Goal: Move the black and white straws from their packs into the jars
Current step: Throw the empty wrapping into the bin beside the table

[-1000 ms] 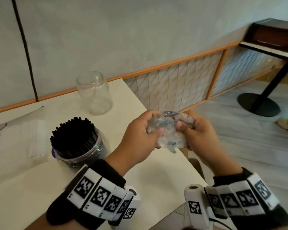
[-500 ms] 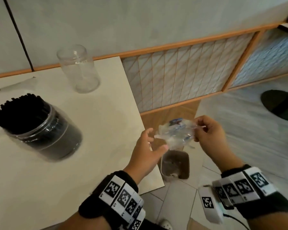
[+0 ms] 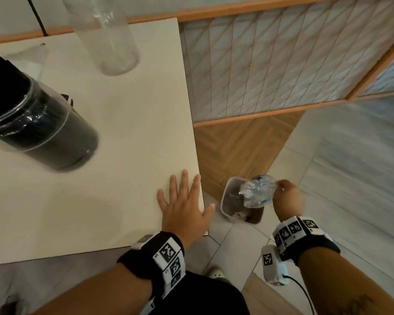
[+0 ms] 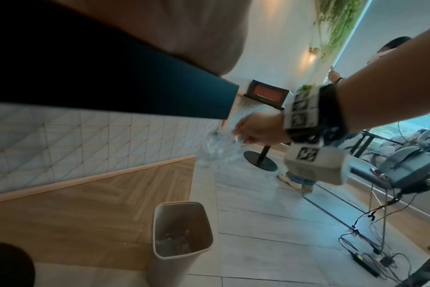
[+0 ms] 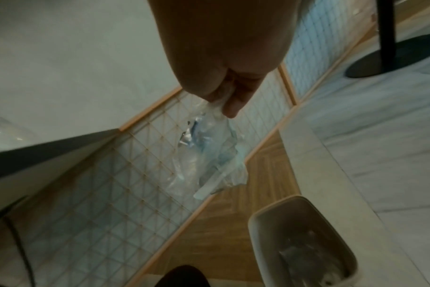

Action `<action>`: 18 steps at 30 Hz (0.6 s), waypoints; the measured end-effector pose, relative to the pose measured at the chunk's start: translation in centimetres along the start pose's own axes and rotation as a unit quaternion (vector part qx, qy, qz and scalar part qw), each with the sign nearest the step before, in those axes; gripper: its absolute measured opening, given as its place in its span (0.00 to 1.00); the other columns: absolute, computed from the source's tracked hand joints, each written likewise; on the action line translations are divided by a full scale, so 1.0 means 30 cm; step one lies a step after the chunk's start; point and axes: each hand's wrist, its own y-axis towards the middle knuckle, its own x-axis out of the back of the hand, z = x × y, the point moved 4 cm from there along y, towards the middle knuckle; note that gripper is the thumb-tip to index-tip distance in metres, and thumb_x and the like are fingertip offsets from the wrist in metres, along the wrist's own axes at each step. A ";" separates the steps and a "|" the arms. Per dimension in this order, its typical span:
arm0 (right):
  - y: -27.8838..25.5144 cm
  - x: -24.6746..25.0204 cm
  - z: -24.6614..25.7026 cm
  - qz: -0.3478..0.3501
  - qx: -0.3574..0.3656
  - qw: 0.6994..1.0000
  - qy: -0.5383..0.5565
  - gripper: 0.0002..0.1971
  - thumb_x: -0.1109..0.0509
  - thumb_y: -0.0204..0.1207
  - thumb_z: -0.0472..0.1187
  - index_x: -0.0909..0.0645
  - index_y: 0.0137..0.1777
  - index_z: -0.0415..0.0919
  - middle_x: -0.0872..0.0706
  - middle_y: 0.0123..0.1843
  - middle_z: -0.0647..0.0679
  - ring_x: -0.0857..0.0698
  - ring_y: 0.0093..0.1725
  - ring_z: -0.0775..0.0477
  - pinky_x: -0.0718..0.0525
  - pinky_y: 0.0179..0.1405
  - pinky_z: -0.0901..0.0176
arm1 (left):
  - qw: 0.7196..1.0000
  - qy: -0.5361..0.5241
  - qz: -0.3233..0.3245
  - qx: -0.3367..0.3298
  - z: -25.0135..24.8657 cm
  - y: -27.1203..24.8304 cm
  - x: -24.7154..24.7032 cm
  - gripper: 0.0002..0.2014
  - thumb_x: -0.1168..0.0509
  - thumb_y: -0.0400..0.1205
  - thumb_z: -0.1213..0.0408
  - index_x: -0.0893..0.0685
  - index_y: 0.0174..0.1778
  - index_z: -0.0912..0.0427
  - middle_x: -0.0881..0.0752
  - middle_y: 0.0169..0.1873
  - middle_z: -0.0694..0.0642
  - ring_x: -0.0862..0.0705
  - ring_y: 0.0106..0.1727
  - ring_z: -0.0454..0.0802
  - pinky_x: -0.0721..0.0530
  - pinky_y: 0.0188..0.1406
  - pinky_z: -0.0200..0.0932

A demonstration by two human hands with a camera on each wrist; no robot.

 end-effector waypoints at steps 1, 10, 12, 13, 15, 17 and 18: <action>0.020 -0.029 -0.025 0.004 -0.013 1.000 -0.008 0.15 0.44 0.80 0.34 0.20 0.63 0.39 0.17 0.61 0.35 0.18 0.58 0.34 0.23 0.56 0.51 | 1.000 0.004 -0.007 -0.001 0.002 0.002 -0.006 0.37 0.56 0.77 0.38 0.58 0.81 0.46 0.60 0.83 0.52 0.62 0.83 0.57 0.59 0.77 0.68; 0.137 -0.242 -0.183 0.050 -0.088 0.995 -0.024 0.18 0.46 0.79 0.31 0.23 0.65 0.38 0.19 0.64 0.32 0.20 0.62 0.31 0.23 0.61 0.46 | 0.998 0.019 -0.057 -0.018 0.006 0.003 -0.014 0.32 0.57 0.77 0.44 0.35 0.78 0.51 0.35 0.79 0.59 0.37 0.79 0.65 0.40 0.70 0.72; 0.145 -0.275 -0.207 0.054 -0.108 0.993 -0.012 0.17 0.44 0.80 0.34 0.25 0.66 0.37 0.20 0.64 0.31 0.21 0.62 0.31 0.22 0.62 0.43 | 0.998 0.024 -0.060 -0.015 0.009 0.004 -0.020 0.30 0.56 0.78 0.46 0.34 0.77 0.51 0.32 0.78 0.59 0.34 0.77 0.65 0.36 0.69 0.72; 0.151 -0.287 -0.214 0.049 -0.114 0.992 -0.008 0.16 0.43 0.80 0.37 0.25 0.66 0.36 0.20 0.64 0.30 0.21 0.62 0.30 0.22 0.62 0.42 | 0.997 0.031 -0.067 -0.017 0.008 0.004 -0.021 0.29 0.54 0.78 0.47 0.32 0.76 0.52 0.29 0.76 0.59 0.30 0.75 0.65 0.33 0.66 0.72; 0.164 -0.306 -0.228 0.038 -0.125 0.991 -0.001 0.17 0.41 0.80 0.41 0.25 0.66 0.35 0.21 0.64 0.30 0.21 0.62 0.29 0.22 0.61 0.42 | 0.995 0.043 -0.083 -0.021 0.005 0.007 -0.022 0.28 0.51 0.78 0.48 0.29 0.73 0.53 0.25 0.73 0.60 0.26 0.72 0.66 0.29 0.62 0.73; 0.180 -0.318 -0.245 0.032 -0.138 0.990 0.013 0.17 0.41 0.80 0.42 0.25 0.65 0.35 0.20 0.63 0.30 0.20 0.61 0.29 0.21 0.61 0.41 | 0.994 0.052 -0.094 -0.024 0.004 0.009 -0.020 0.28 0.51 0.77 0.48 0.28 0.72 0.53 0.24 0.72 0.60 0.25 0.71 0.66 0.28 0.61 0.73; 0.191 -0.323 -0.254 0.030 -0.145 0.989 0.023 0.16 0.41 0.80 0.41 0.25 0.65 0.36 0.19 0.62 0.30 0.20 0.59 0.30 0.20 0.59 0.42 | 0.994 0.054 -0.096 -0.025 0.004 0.010 -0.020 0.28 0.51 0.77 0.48 0.27 0.72 0.53 0.24 0.72 0.61 0.24 0.71 0.66 0.28 0.61 0.73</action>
